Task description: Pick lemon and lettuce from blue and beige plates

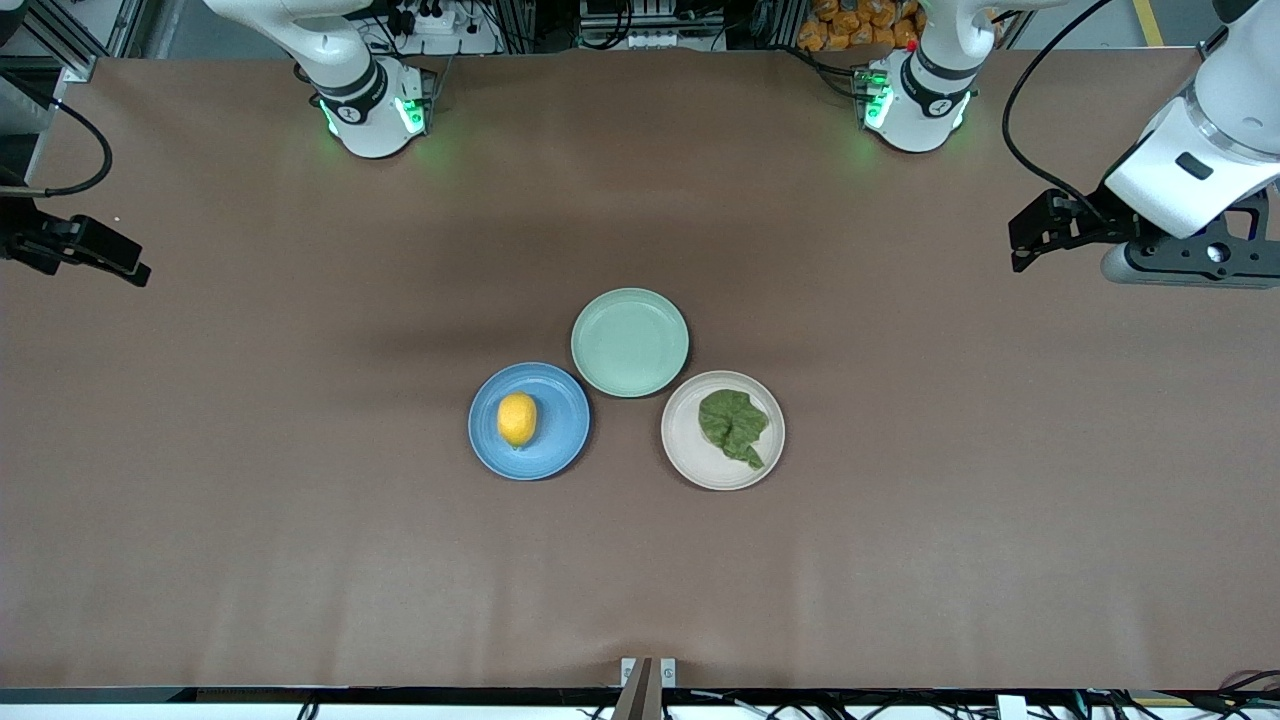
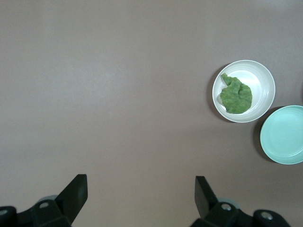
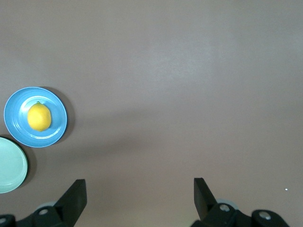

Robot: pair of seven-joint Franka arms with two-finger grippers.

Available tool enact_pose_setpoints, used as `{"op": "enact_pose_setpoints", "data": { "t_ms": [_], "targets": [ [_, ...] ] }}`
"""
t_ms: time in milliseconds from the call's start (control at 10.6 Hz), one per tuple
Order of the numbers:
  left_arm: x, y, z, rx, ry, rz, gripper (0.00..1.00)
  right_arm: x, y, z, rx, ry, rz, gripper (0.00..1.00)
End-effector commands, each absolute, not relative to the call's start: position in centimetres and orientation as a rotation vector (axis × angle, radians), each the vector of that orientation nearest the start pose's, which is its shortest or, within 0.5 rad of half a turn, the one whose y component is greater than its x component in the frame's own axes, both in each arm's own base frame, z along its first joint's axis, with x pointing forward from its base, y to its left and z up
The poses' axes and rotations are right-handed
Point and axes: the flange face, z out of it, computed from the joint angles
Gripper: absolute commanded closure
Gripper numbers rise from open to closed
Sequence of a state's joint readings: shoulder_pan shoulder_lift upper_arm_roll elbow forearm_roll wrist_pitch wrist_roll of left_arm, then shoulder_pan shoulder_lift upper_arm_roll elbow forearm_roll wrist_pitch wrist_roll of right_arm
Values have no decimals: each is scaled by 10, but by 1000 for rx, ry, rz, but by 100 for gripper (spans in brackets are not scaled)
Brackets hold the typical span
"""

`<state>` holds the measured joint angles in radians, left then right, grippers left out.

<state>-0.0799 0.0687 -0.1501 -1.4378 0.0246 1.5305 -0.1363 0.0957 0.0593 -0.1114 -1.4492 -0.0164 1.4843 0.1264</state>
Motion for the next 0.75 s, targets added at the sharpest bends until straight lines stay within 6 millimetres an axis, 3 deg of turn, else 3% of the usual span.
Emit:
{"op": "enact_pose_setpoints", "data": {
  "t_ms": [0,283,566,660],
  "targets": [
    [556,-126,646,-3108,165,-32,0,567,-8,644,-3172,213,23,0],
    [557,-134,641,-3116,132,-16,0,566,-8,645,-3172,213,21,0],
    [572,-152,611,-3149,155,46,0,569,-2,646,-3168,202,-14,0],
    [575,-167,601,-3165,134,58,0,570,-1,646,-3170,200,-16,0]
  ]
}}
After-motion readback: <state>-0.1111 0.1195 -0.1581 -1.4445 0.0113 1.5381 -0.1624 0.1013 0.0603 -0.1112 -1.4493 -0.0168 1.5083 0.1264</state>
